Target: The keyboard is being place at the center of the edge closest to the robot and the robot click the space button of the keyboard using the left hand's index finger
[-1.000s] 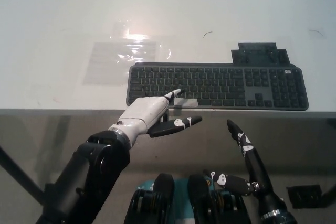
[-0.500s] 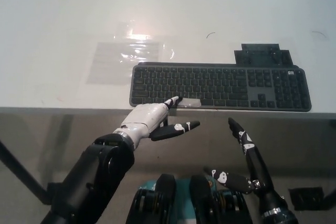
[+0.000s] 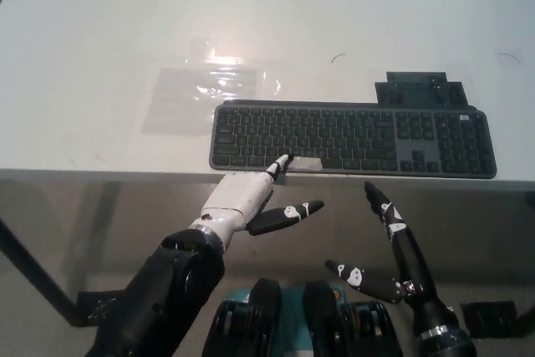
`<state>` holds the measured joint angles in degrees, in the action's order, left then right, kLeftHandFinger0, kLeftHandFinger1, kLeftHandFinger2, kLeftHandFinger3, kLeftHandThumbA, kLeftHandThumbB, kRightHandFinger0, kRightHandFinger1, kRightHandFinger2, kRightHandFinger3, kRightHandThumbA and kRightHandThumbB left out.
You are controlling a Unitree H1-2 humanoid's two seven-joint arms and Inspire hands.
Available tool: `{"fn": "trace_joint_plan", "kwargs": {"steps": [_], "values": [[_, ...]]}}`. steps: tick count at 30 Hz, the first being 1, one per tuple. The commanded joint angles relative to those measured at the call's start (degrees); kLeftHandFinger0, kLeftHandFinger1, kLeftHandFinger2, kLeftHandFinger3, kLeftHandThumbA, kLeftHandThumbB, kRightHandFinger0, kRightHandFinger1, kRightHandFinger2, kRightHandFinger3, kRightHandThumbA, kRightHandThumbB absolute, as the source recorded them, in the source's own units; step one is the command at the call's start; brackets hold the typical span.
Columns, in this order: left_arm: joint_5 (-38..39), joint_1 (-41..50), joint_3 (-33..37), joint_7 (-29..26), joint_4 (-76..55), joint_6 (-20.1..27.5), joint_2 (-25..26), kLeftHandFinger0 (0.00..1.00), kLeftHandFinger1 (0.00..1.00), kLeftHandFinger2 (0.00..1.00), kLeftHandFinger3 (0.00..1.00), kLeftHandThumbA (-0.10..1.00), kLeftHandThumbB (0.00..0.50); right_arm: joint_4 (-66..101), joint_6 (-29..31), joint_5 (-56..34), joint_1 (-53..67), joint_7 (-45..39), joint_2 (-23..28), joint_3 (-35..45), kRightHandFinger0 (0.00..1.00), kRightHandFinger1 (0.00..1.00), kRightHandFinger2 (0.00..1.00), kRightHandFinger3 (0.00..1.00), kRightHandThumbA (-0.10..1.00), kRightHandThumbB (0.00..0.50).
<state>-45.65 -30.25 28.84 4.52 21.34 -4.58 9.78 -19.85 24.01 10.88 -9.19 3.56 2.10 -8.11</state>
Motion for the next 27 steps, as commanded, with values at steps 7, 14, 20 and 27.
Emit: {"fn": "trace_joint_plan", "kwargs": {"steps": [7, 14, 20, 27], "values": [[2.3, 7.7, 1.0, 10.7, -29.3, -3.0, 3.6, 0.01, 0.16, 0.14, 1.0, 1.0, 0.397, 1.4, 2.5, -0.4, -1.1, 0.3, -0.3, 0.7, 1.0, 1.0, 1.0, 1.0, 1.0, 0.34], [5.7, 6.9, -5.7, 16.4, -57.7, -7.9, 5.4, 0.0, 0.0, 0.0, 1.0, 1.0, 0.443, 1.2, 2.6, -0.1, -0.8, 0.3, -0.2, 0.3, 1.0, 1.0, 1.0, 1.0, 1.0, 0.325], [14.0, 8.6, -11.1, 12.2, -66.1, -6.8, 5.4, 0.0, 0.0, 0.09, 1.0, 1.0, 0.477, 1.4, 2.7, -0.5, -0.9, 0.2, -0.5, 0.5, 1.0, 1.0, 1.0, 1.0, 1.0, 0.327], [39.0, 15.9, -16.5, 9.7, -62.6, 1.1, 8.3, 1.0, 1.0, 1.0, 1.0, 1.0, 0.451, 1.0, 2.9, -0.5, -0.9, 0.3, -0.5, 0.5, 1.0, 1.0, 1.0, 1.0, 1.0, 0.335]]}}
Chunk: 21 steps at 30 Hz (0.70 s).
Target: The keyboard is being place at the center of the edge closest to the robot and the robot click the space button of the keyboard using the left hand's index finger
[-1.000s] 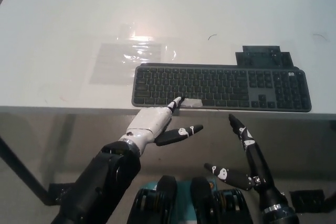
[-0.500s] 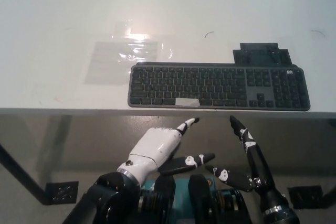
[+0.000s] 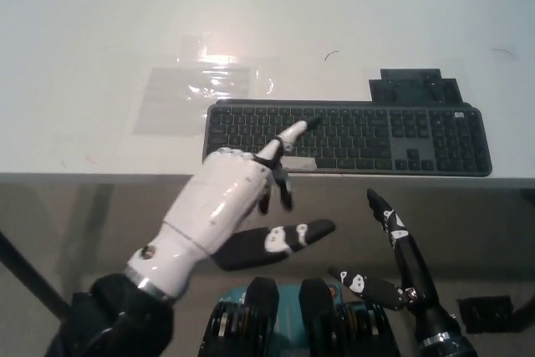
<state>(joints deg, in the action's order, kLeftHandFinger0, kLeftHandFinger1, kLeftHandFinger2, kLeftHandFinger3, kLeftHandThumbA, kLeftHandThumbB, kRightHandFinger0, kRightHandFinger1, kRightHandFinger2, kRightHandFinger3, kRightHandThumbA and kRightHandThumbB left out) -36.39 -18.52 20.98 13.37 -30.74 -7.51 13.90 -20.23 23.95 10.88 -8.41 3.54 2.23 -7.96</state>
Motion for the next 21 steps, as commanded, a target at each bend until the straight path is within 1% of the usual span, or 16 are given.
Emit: {"fn": "trace_joint_plan", "kwargs": {"steps": [1, 2, 3, 5, 6, 7, 8, 9, 11, 12, 13, 14, 15, 18, 21], "values": [[29.9, 5.1, -8.7, 0.8, -10.0, 5.0, 4.6, 1.0, 1.0, 1.0, 1.0, 1.0, 0.439, 1.3, 3.0, -0.5, -1.6, 0.3, -0.7, 0.3, 1.0, 1.0, 1.0, 1.0, 1.0, 0.333], [30.3, 6.4, -8.8, 0.7, -8.8, 6.5, 4.9, 1.0, 1.0, 1.0, 1.0, 1.0, 0.426, 1.2, 3.0, -0.5, -1.6, 0.4, -0.7, 0.2, 1.0, 1.0, 1.0, 1.0, 1.0, 0.329], [31.3, 8.3, -9.0, 0.3, -7.1, 8.5, 4.8, 1.0, 1.0, 1.0, 1.0, 1.0, 0.426, 1.1, 3.0, -0.6, -1.6, 0.5, -0.7, 0.1, 1.0, 1.0, 1.0, 1.0, 1.0, 0.327], [32.4, 11.9, -9.5, -0.2, -3.6, 11.0, 4.2, 1.0, 1.0, 1.0, 1.0, 1.0, 0.45, 1.2, 3.0, -0.4, -1.3, 0.4, -0.7, 0.0, 1.0, 1.0, 1.0, 1.0, 1.0, 0.323], [31.7, 13.5, -9.7, -0.8, -1.5, 12.1, 3.7, 1.0, 1.0, 1.0, 1.0, 1.0, 0.441, 1.2, 3.0, -0.4, -1.4, 0.4, -0.7, 0.0, 1.0, 1.0, 1.0, 1.0, 1.0, 0.322], [30.9, 15.1, -9.7, -1.5, 1.6, 14.7, 3.4, 1.0, 1.0, 1.0, 1.0, 1.0, 0.416, 1.4, 3.0, -0.3, -1.2, 0.3, -0.7, 0.1, 1.0, 1.0, 1.0, 1.0, 1.0, 0.321], [30.8, 15.6, -9.7, -1.5, 2.6, 15.7, 3.3, 1.0, 1.0, 1.0, 1.0, 1.0, 0.408, 1.5, 3.0, -0.3, -1.1, 0.3, -0.7, 0.1, 1.0, 1.0, 1.0, 1.0, 1.0, 0.32], [30.5, 16.8, -9.9, -1.9, 5.9, 17.8, 2.7, 1.0, 1.0, 1.0, 1.0, 1.0, 0.376, 1.4, 3.0, -0.3, -0.8, 0.3, -0.8, 0.0, 1.0, 1.0, 1.0, 1.0, 1.0, 0.32], [29.8, 17.6, -9.9, -2.3, 9.9, 21.4, 2.3, 1.0, 1.0, 1.0, 1.0, 1.0, 0.37, 1.4, 3.0, -0.4, -0.4, 0.3, -0.9, -0.1, 1.0, 1.0, 1.0, 1.0, 1.0, 0.321], [29.3, 17.8, -10.1, -2.5, 11.5, 22.4, 2.2, 1.0, 1.0, 1.0, 1.0, 1.0, 0.381, 1.3, 3.0, -0.3, -0.5, 0.4, -0.9, -0.2, 1.0, 1.0, 1.0, 1.0, 1.0, 0.323], [28.1, 18.6, -10.3, -3.0, 14.3, 23.3, 1.9, 1.0, 1.0, 1.0, 1.0, 1.0, 0.413, 1.2, 3.0, -0.2, -0.4, 0.8, -1.0, -0.4, 1.0, 1.0, 1.0, 1.0, 1.0, 0.323], [27.8, 19.0, -10.4, -2.9, 15.5, 23.2, 1.7, 1.0, 1.0, 1.0, 1.0, 1.0, 0.453, 1.2, 3.0, -0.2, -0.3, 0.9, -1.0, -0.4, 1.0, 1.0, 1.0, 1.0, 1.0, 0.323], [27.1, 19.3, -10.5, -2.7, 17.0, 22.6, 1.5, 1.0, 1.0, 1.0, 1.0, 1.0, 0.475, 1.2, 3.0, -0.2, -0.3, 0.8, -1.0, -0.3, 1.0, 1.0, 1.0, 1.0, 1.0, 0.321], [24.9, 19.3, -10.8, -3.0, 21.1, 23.8, 1.3, 1.0, 1.0, 1.0, 1.0, 1.0, 0.467, 1.6, 3.0, -0.2, -0.2, 0.6, -1.0, 0.0, 1.0, 1.0, 1.0, 1.0, 1.0, 0.316], [24.7, 18.5, -11.6, -3.5, 26.1, 25.1, 0.4, 1.0, 1.0, 1.0, 1.0, 1.0, 0.449, 1.4, 3.0, -0.2, -0.1, 0.7, -1.1, -0.2, 1.0, 1.0, 1.0, 1.0, 1.0, 0.32]]}}
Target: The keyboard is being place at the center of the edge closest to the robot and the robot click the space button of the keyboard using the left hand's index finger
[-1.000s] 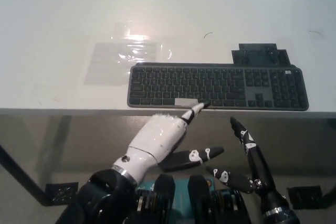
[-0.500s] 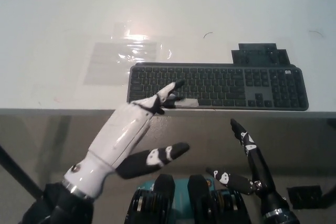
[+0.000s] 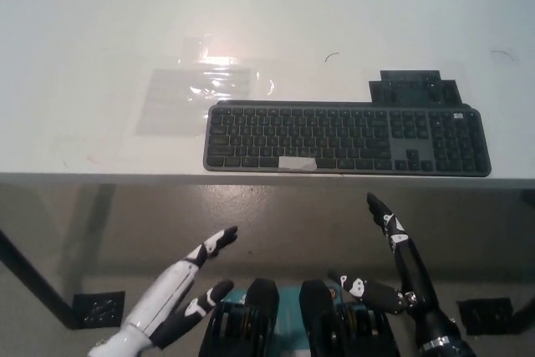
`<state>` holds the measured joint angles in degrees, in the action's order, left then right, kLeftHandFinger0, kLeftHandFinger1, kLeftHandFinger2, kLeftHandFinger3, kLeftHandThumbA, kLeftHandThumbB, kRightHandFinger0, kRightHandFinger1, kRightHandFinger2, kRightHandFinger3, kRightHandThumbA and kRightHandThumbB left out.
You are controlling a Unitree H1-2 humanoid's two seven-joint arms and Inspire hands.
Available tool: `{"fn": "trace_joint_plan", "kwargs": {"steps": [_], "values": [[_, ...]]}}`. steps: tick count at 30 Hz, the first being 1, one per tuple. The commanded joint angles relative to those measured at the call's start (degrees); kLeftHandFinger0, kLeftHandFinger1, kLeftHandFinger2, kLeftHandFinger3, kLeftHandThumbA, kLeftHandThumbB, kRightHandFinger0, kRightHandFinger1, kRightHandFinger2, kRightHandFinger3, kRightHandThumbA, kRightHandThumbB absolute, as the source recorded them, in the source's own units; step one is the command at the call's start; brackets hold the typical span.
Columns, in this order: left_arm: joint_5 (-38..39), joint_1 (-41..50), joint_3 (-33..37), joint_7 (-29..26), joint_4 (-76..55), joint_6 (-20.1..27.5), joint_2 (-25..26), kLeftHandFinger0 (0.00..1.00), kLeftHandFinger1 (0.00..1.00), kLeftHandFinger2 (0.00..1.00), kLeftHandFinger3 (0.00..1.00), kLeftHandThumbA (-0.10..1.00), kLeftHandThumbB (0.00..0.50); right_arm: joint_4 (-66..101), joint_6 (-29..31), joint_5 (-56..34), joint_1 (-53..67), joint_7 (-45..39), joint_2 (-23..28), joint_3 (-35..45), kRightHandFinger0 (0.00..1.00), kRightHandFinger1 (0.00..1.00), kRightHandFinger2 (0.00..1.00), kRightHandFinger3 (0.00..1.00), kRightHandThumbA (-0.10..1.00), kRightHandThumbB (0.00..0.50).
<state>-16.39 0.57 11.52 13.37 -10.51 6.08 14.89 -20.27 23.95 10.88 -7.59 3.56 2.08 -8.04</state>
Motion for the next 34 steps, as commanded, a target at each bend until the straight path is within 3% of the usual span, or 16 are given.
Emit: {"fn": "trace_joint_plan", "kwargs": {"steps": [1, 7, 13, 17, 20, 26, 34], "values": [[4.8, -0.6, -2.3, -3.6, 7.2, 11.6, -0.8, 1.0, 1.0, 1.0, 1.0, 1.0, 0.449, 1.5, 3.0, -0.2, -0.7, 0.7, -0.9, -0.3, 1.0, 1.0, 1.0, 1.0, 1.0, 0.326], [4.8, -2.2, -3.8, -3.6, 14.4, 13.1, -1.4, 1.0, 1.0, 1.0, 1.0, 1.0, 0.422, 1.8, 3.0, -0.2, -0.5, 0.5, -0.9, -0.3, 1.0, 1.0, 1.0, 1.0, 1.0, 0.309], [7.8, -2.9, -5.2, -2.2, 18.5, 13.0, -1.8, 1.0, 1.0, 1.0, 1.0, 1.0, 0.43, 1.5, 3.0, -0.4, -0.6, 0.4, -1.1, -0.4, 1.0, 1.0, 1.0, 1.0, 1.0, 0.336], [10.2, -3.6, -6.0, -1.0, 20.1, 12.5, -2.2, 1.0, 1.0, 1.0, 1.0, 1.0, 0.36, 1.6, 3.0, -0.2, -0.8, 0.9, -1.0, -0.5, 1.0, 1.0, 1.0, 1.0, 1.0, 0.333], [10.2, -3.6, -6.5, -1.5, 19.8, 11.8, -2.5, 1.0, 1.0, 1.0, 1.0, 1.0, 0.34, 1.6, 3.0, -0.1, -0.9, 0.8, -1.1, -0.4, 1.0, 1.0, 1.0, 1.0, 1.0, 0.337], [8.3, -4.0, -6.8, -3.0, 20.5, 13.6, -2.7, 1.0, 1.0, 1.0, 1.0, 1.0, 0.375, 1.6, 3.0, -0.4, -1.2, 0.4, -1.1, -0.2, 1.0, 1.0, 1.0, 1.0, 1.0, 0.344], [7.6, -4.0, -6.9, -3.1, 19.9, 13.7, -2.7, 1.0, 1.0, 1.0, 1.0, 1.0, 0.381, 1.7, 3.0, -0.4, -1.3, 0.7, -1.1, -0.3, 1.0, 1.0, 1.0, 1.0, 1.0, 0.332]]}}
